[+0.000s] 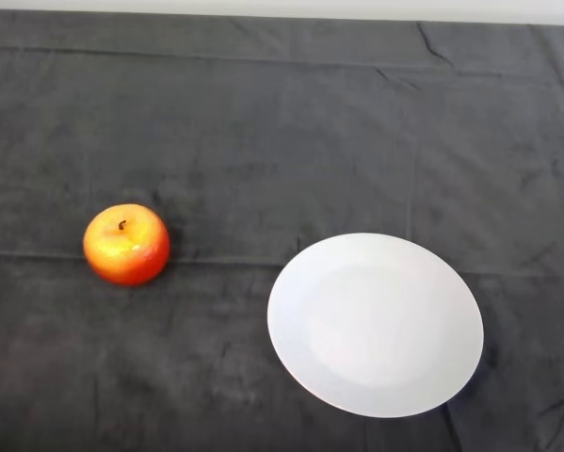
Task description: Move the apple to the plate
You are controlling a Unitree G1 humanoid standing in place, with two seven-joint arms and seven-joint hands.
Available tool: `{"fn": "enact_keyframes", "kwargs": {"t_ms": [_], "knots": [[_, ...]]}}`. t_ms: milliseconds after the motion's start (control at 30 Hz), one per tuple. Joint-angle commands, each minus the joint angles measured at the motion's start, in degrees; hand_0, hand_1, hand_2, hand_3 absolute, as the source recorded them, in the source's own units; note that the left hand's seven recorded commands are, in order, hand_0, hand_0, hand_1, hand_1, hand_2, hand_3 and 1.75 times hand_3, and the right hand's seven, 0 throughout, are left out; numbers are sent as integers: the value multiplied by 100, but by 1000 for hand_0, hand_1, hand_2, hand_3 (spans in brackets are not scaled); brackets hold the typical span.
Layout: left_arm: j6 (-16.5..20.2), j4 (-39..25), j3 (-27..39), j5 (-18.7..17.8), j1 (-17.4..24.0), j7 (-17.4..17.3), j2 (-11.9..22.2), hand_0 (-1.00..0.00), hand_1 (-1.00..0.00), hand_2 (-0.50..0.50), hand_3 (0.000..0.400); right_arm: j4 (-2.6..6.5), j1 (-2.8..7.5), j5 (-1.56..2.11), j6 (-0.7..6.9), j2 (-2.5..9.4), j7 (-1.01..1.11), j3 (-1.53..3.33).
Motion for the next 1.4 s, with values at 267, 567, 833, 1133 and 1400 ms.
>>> {"fn": "enact_keyframes", "kwargs": {"t_ms": [267,567,833,1133,1400], "knots": [[167,-413,-440,293,-368,-651,-308,0,0,0,0,95,55,24,-15,-39,-10,-36],[393,-419,-801,511,-506,-1308,-465,0,0,0,0,82,61,27,-10,-40,-8,-36],[588,-412,-1173,720,-662,-1961,-726,0,0,0,0,68,68,29,-4,-40,-7,-37],[1120,-374,-1609,876,-856,-3060,-929,0,0,0,0,52,77,32,3,-41,-4,-39],[1442,-429,-2042,1097,-1085,-3884,-1150,0,0,0,0,39,83,34,9,-42,-2,-40]]}}
